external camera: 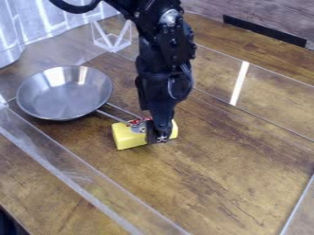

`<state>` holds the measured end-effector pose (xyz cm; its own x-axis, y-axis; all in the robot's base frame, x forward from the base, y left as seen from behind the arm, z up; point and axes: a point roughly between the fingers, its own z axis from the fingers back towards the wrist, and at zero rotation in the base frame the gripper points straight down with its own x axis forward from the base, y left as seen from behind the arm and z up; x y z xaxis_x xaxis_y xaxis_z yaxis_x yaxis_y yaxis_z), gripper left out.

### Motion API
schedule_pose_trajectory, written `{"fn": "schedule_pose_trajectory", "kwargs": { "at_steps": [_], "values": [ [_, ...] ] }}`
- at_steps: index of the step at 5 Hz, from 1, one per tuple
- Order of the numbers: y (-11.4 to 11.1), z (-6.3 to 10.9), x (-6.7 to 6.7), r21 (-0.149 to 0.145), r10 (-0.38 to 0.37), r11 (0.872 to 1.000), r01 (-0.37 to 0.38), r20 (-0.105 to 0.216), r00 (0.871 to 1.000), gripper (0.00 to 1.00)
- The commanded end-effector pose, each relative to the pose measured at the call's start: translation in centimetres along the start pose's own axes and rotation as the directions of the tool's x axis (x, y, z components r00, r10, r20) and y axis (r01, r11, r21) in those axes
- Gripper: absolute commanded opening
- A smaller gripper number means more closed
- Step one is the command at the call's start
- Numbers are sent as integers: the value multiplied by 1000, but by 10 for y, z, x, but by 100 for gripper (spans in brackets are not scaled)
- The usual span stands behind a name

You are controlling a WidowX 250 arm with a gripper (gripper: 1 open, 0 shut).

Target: Remove the yellow object from inside the silver pan and put it on the table

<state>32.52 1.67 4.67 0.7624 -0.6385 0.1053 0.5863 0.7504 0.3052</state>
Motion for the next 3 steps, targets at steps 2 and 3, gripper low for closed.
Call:
{"fn": "schedule_pose_trajectory", "kwargs": {
  "at_steps": [2, 3],
  "values": [
    [9, 3, -1, 17, 17, 1000, -17, 26, 1000, 100],
    [9, 0, -1, 13, 15, 1000, -15, 24, 1000, 100]
  ]
}}
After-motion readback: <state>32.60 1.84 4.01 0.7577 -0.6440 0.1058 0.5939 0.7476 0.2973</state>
